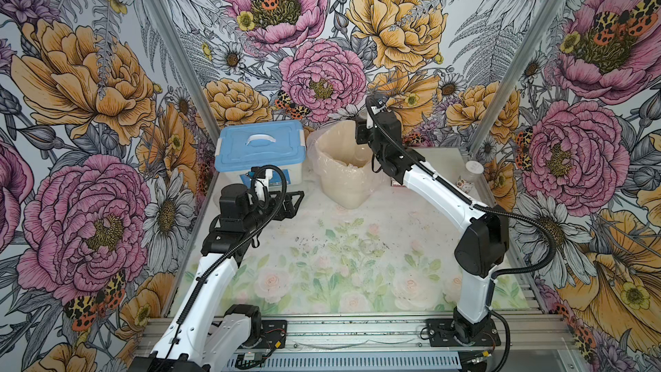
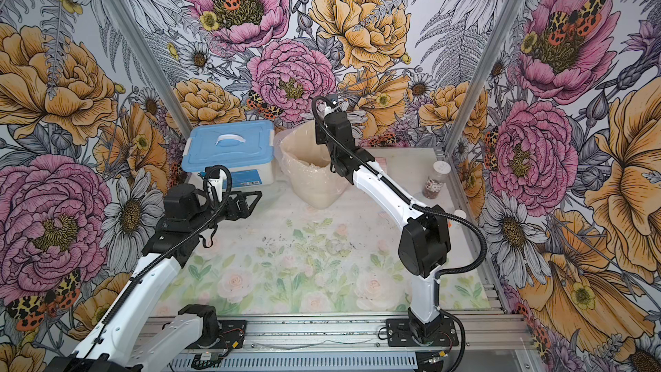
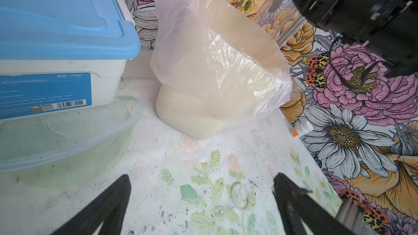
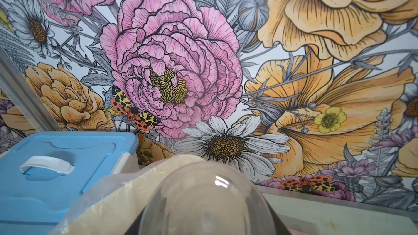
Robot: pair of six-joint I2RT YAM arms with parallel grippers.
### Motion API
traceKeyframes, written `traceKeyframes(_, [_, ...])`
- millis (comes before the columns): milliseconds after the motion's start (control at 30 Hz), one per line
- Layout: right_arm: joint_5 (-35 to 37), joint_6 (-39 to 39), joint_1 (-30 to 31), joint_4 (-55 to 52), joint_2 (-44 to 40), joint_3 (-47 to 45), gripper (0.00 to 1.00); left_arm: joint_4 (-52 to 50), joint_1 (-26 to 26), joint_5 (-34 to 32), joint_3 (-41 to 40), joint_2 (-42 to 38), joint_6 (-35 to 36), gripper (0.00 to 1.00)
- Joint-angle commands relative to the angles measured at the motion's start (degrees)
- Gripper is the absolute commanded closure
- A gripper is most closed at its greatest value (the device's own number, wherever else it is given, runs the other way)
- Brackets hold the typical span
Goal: Empty the moldy dried flower tea in the jars
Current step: Pour the moldy dried flower tea into the trash bin.
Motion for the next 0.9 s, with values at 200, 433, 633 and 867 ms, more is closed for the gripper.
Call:
traceKeyframes(200, [7.1, -11.4, 4.8, 0.3, 0.2, 3.1, 0.66, 1.8, 0.8, 1.5, -0.6, -0.3, -0.8, 0.01])
traceKeyframes(433, [-2.6, 5.3, -0.4, 0.2, -3.2, -0.1, 0.69, 1.8, 0.9, 1.5, -0.8, -0.8, -1.0, 0.01])
traceKeyframes(633, [7.0, -10.2, 5.2, -0.1, -0.9, 2.2, 0.7, 1.8, 0.8, 1.5, -1.0, -1.1, -1.1, 0.01])
traceKeyframes(867, [-6.8, 11.1, -1.6, -0.4, -3.0, -0.4, 0.72, 1.8, 0.8, 1.2, -1.3, -1.9, -1.0, 0.01])
